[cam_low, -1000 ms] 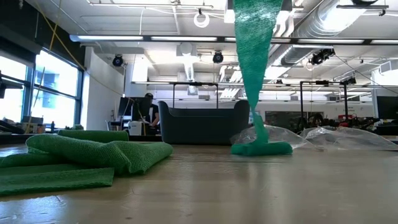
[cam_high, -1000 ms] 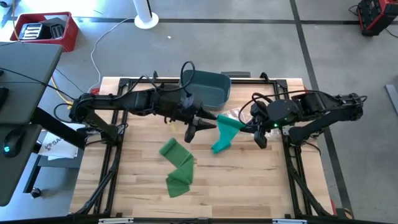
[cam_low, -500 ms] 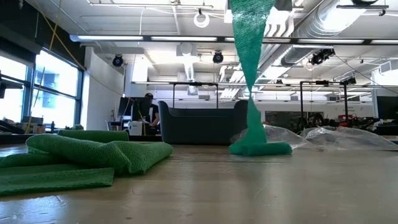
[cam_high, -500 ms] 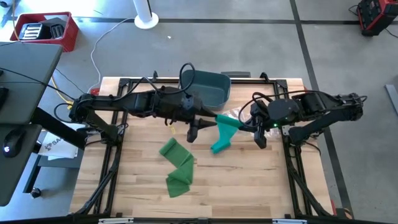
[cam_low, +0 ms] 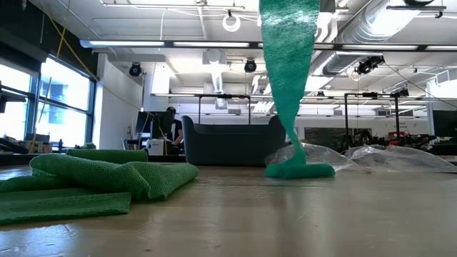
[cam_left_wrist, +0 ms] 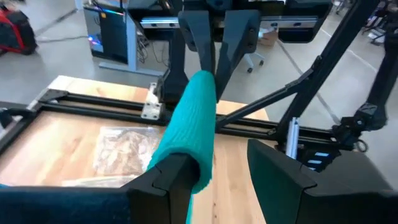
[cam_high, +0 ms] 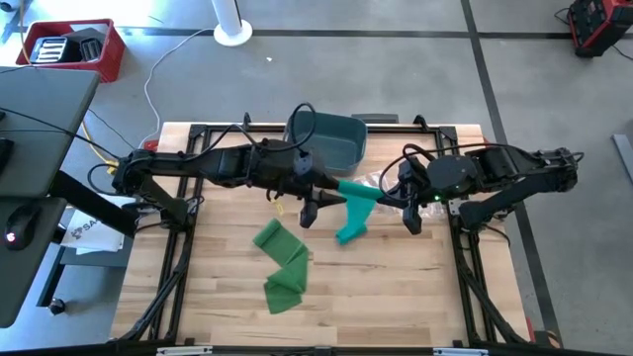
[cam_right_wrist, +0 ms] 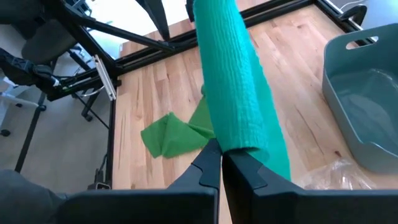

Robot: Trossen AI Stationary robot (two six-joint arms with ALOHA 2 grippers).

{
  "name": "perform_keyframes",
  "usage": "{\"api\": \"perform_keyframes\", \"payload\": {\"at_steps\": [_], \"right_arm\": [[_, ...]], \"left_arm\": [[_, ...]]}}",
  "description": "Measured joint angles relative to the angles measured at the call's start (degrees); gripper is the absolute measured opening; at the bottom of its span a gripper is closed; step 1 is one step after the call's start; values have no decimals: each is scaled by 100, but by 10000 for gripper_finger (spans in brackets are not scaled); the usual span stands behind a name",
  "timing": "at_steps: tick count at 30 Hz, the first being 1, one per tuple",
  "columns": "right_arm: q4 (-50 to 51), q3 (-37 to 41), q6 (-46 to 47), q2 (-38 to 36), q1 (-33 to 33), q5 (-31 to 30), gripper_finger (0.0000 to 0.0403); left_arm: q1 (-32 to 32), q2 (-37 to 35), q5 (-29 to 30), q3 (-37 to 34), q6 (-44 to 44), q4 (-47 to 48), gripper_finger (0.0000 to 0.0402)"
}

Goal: Roll bandage
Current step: Roll the blue bandage

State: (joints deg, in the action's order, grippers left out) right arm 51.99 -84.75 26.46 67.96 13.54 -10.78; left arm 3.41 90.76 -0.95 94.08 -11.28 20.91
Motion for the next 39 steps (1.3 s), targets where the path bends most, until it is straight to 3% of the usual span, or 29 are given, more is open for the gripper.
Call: {"api": "perform_keyframes", "payload": {"at_steps": [4,11,22,29,39], "right_arm": [[-1,0,2,0,0,-3,0],[-92,2,21,-12,0,-108,13],[-1717,7,-538,-813,-2,-47,140],[-2682,0,-837,-883,-2,-29,161],[-1064,17,-330,-388,17,52,161]], "left_arm": [[-1,9,-9,0,-158,-112,107],[-1,-7,-24,0,-211,-203,8],[-8,-813,329,-4,-323,-1455,3],[43,-1226,463,10,120,-2463,2],[328,-1257,942,4,51,-1501,1]]}}
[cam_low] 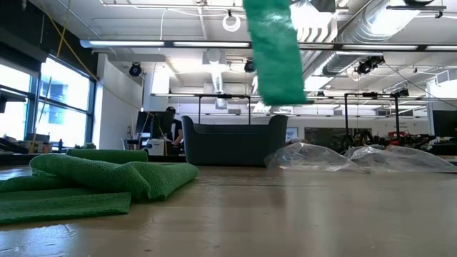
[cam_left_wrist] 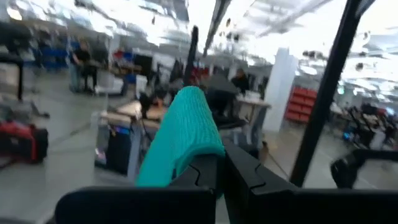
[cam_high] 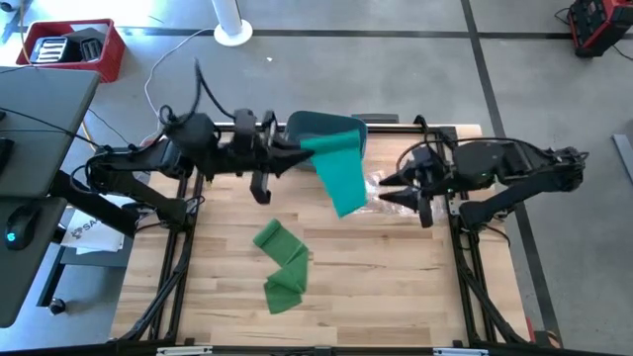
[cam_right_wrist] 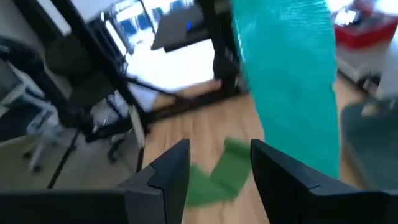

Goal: Roll bandage
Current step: Roll the blue bandage

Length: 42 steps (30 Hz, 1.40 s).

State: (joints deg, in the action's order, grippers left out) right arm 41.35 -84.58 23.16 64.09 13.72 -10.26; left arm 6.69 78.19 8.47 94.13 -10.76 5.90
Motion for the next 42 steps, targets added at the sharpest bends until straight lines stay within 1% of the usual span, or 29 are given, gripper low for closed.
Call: {"api": "perform_keyframes", "payload": {"at_steps": [4,8,10,13,16,18,20,22,24,27,29,31,34,36,39,42], "right_arm": [[337,0,733,-8,29,375,161],[374,0,841,-130,287,788,161],[382,0,816,-211,445,916,161],[382,0,848,-350,678,1012,161],[384,0,1127,-515,895,1012,161],[382,0,1292,-617,1022,1022,161],[383,0,1408,-691,1114,1013,161],[384,0,1409,-731,1150,984,161],[387,0,1390,-728,1152,979,161],[560,-2,1407,-624,1141,979,161],[830,-2,1394,-496,1141,1017,161],[1209,-2,1384,-336,1141,1034,161],[1584,36,1065,-62,1140,1214,161],[1492,287,759,70,1060,1732,161],[989,1016,478,192,834,2697,161],[307,1939,59,266,725,3043,161]], "left_arm": [[343,204,0,0,-496,345,1],[789,599,39,0,-1025,141,1],[999,892,107,0,-1306,-316,1],[1276,1327,152,-7,-1593,-1448,1],[1488,1589,559,-7,-1726,-2445,1],[1570,1657,954,-7,-1707,-2611,1],[1593,1658,1493,-7,-1650,-2344,1],[1547,1643,2071,-7,-1616,-1834,1],[1467,1626,2523,-7,-1696,-1201,1],[1307,1622,3058,-4,-2091,103,1],[1212,1624,3525,-19,-2532,1126,1],[1101,1624,3904,-140,-2935,1903,1],[936,1623,4066,-374,-3315,2676,1],[834,1622,4012,-616,-3404,2734,1],[726,1579,3919,-1025,-3406,2637,1],[622,1490,3920,-1376,-3398,2583,1]]}}
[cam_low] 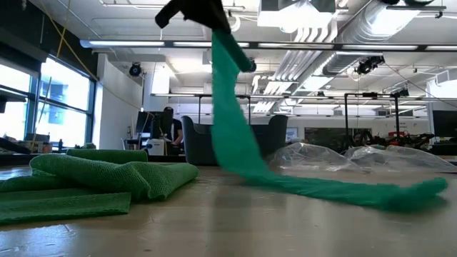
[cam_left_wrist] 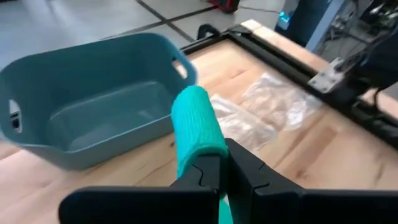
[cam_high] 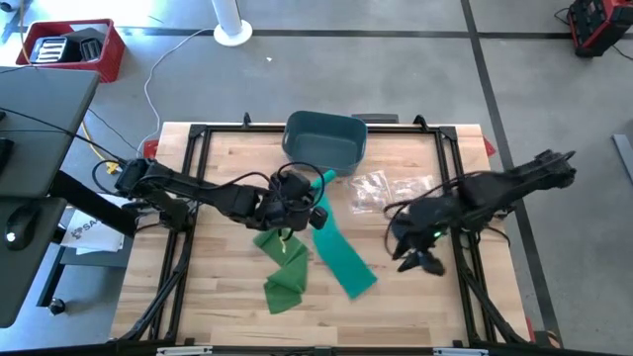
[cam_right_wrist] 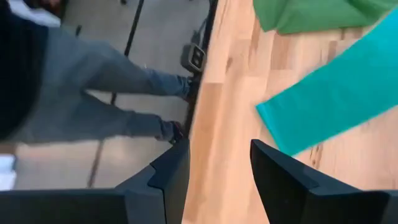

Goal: Roll bandage
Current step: Roll the blue bandage

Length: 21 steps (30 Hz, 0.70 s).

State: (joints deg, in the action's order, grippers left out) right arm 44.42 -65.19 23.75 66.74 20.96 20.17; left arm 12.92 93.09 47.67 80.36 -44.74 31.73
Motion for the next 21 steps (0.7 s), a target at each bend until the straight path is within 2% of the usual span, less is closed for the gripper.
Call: {"api": "perform_keyframes", "payload": {"at_steps": [4,9,15,21], "right_arm": [[-1262,1051,-1060,236,39,277,161],[-2294,1786,-1905,932,90,-27,161],[-3011,1885,-2625,2079,95,-117,161],[-3736,1831,-2526,3035,95,-557,161]], "left_arm": [[-144,-64,-182,-400,251,-180,1],[-257,-113,-709,-727,438,-407,1],[-255,-114,-1112,-1009,447,-722,1],[-255,-119,-1297,-1037,449,-793,1]]}}
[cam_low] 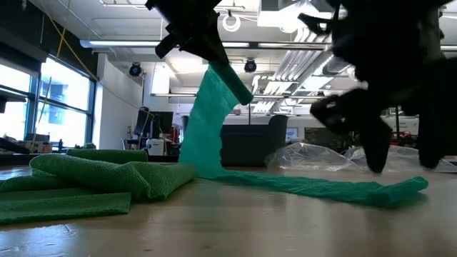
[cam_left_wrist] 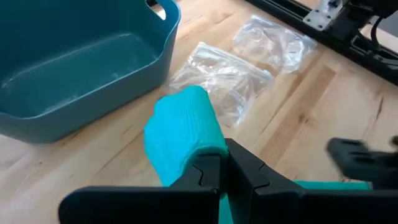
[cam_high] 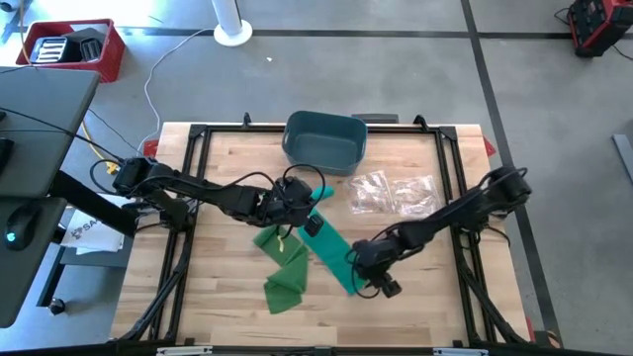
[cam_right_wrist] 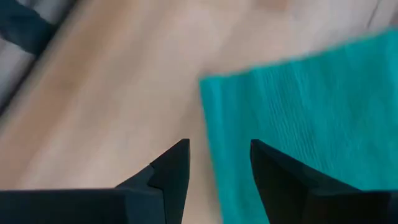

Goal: Roll bandage
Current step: Roll the blue bandage

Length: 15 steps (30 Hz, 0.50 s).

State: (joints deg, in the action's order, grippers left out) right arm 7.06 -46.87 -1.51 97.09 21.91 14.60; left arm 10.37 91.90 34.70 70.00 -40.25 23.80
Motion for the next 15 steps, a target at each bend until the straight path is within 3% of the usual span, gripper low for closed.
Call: {"api": "perform_keyframes", "payload": {"at_steps": [4,7,11,15], "right_arm": [[-139,-18,-147,456,11,7,153],[-90,-44,14,639,87,-134,119],[165,-42,889,569,167,-161,27],[861,32,1976,-58,326,-230,10]], "left_arm": [[-1,0,-2,0,-4,-93,1],[0,-11,-20,1,-4,-268,1],[0,-208,-46,0,-2,-501,1],[-31,-614,319,0,67,-467,1]]}}
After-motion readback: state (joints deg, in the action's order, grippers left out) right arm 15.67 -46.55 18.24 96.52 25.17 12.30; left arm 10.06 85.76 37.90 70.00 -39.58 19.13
